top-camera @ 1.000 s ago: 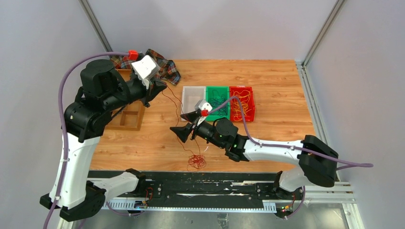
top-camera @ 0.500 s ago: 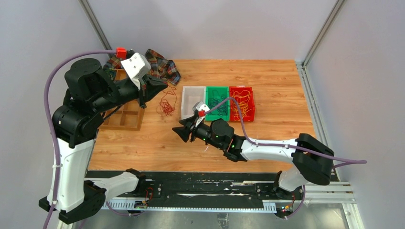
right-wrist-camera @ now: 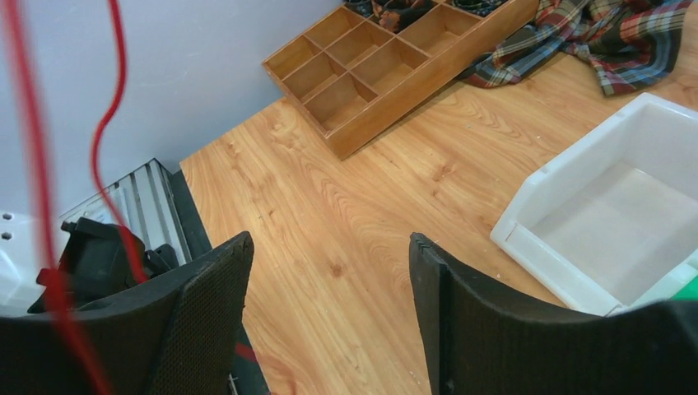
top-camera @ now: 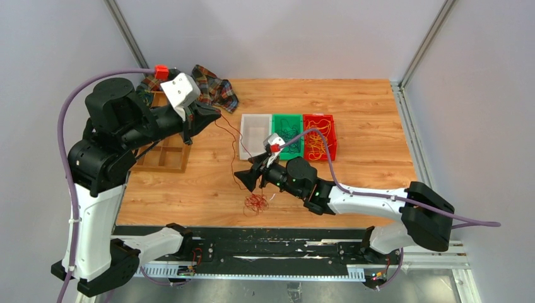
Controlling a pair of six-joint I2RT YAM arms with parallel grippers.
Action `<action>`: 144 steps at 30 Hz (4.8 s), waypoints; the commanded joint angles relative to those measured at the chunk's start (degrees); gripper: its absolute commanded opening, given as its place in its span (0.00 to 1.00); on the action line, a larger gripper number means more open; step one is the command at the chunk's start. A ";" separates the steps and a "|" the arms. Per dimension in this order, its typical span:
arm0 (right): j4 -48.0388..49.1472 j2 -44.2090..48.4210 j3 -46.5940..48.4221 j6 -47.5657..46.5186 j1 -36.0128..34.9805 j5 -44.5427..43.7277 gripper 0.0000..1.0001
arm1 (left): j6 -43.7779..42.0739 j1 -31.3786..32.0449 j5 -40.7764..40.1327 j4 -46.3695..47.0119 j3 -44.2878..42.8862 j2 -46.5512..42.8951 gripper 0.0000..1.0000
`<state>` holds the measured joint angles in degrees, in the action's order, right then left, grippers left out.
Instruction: Untangle the cables
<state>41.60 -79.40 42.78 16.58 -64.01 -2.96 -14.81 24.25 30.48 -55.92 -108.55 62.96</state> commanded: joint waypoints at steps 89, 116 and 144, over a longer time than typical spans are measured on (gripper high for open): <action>-1.30 2.31 -13.76 13.82 0.11 -13.46 0.05 | -5.29 0.18 -12.42 8.97 -10.19 -3.19 0.01; -44.89 44.49 -23.91 24.48 0.55 -25.64 0.12 | -22.17 -11.77 -24.99 19.60 2.87 -1.03 0.00; -9.90 -1.66 -1.22 5.31 0.55 3.35 0.57 | -3.56 -11.77 0.41 12.52 13.89 -10.37 0.00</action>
<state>25.41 -77.52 39.00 24.21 -64.10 -4.05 -18.06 12.86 30.28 -43.48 -94.78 54.19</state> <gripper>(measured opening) 0.575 0.018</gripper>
